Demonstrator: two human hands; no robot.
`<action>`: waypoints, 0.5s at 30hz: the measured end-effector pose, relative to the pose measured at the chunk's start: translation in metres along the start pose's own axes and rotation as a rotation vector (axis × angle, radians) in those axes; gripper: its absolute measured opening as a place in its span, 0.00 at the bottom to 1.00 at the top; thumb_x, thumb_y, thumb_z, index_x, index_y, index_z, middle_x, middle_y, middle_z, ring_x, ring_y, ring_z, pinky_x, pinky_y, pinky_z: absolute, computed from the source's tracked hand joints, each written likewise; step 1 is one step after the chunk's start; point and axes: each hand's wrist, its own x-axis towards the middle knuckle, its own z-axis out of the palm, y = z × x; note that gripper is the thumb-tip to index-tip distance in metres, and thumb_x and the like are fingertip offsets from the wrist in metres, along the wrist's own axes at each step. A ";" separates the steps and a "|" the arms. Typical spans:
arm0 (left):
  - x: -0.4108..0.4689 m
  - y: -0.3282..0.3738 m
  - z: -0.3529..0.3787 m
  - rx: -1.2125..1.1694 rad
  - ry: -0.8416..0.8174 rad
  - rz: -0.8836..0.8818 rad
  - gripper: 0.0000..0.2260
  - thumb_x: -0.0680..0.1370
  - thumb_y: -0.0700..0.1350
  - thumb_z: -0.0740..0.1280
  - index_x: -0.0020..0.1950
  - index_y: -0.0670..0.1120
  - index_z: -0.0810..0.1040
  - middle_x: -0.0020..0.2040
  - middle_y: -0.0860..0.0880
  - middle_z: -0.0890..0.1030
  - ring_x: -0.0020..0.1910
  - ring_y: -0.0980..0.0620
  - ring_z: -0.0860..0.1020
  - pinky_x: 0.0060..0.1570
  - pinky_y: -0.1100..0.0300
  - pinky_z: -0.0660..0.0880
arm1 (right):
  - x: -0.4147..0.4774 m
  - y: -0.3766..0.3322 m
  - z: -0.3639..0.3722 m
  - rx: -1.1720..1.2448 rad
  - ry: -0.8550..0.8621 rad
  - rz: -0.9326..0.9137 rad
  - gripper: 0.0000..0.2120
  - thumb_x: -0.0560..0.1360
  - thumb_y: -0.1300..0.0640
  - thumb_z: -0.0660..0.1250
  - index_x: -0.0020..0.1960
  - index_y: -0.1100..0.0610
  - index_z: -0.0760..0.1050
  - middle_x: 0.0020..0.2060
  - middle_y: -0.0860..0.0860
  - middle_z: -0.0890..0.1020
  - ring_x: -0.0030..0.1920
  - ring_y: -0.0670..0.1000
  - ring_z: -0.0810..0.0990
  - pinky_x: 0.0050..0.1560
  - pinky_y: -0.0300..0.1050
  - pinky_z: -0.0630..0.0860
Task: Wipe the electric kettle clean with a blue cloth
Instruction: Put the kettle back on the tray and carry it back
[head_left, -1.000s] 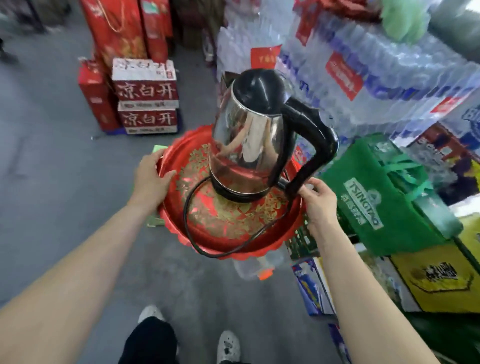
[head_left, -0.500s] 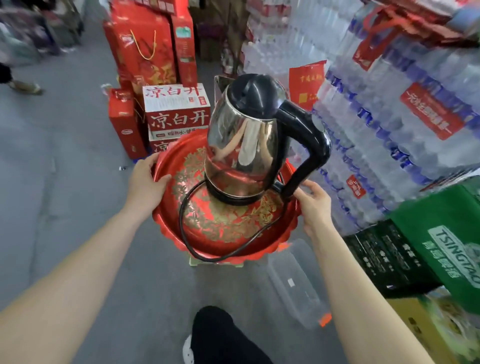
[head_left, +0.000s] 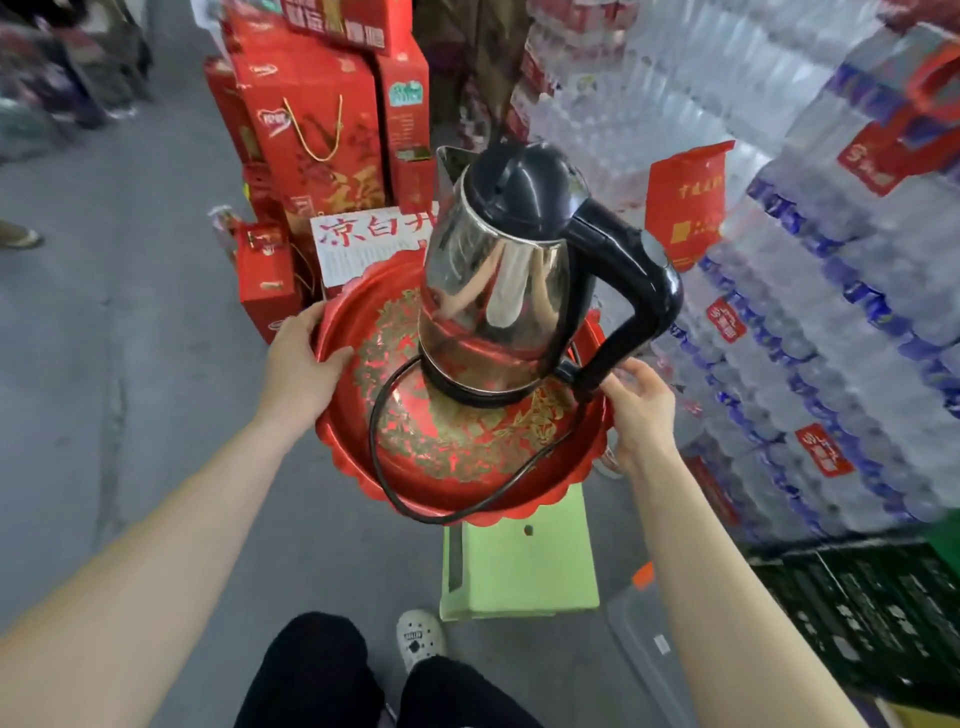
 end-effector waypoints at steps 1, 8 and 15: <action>0.019 -0.003 -0.002 0.007 0.003 0.014 0.25 0.73 0.41 0.71 0.68 0.52 0.72 0.59 0.50 0.76 0.59 0.49 0.75 0.65 0.49 0.70 | 0.009 -0.003 0.016 -0.004 0.012 0.000 0.10 0.77 0.61 0.71 0.57 0.57 0.77 0.37 0.47 0.83 0.28 0.39 0.83 0.27 0.34 0.77; 0.173 -0.044 -0.009 0.051 -0.170 0.120 0.26 0.74 0.43 0.72 0.71 0.48 0.70 0.63 0.46 0.76 0.62 0.49 0.73 0.62 0.59 0.65 | 0.075 -0.001 0.127 0.011 0.147 0.049 0.12 0.75 0.63 0.72 0.58 0.59 0.79 0.32 0.44 0.86 0.34 0.48 0.82 0.37 0.46 0.80; 0.310 -0.084 -0.004 0.090 -0.336 0.190 0.25 0.76 0.43 0.70 0.72 0.45 0.69 0.63 0.42 0.75 0.64 0.45 0.71 0.63 0.59 0.64 | 0.134 0.010 0.233 0.063 0.302 0.090 0.09 0.76 0.67 0.69 0.54 0.58 0.78 0.28 0.42 0.84 0.25 0.41 0.77 0.26 0.36 0.73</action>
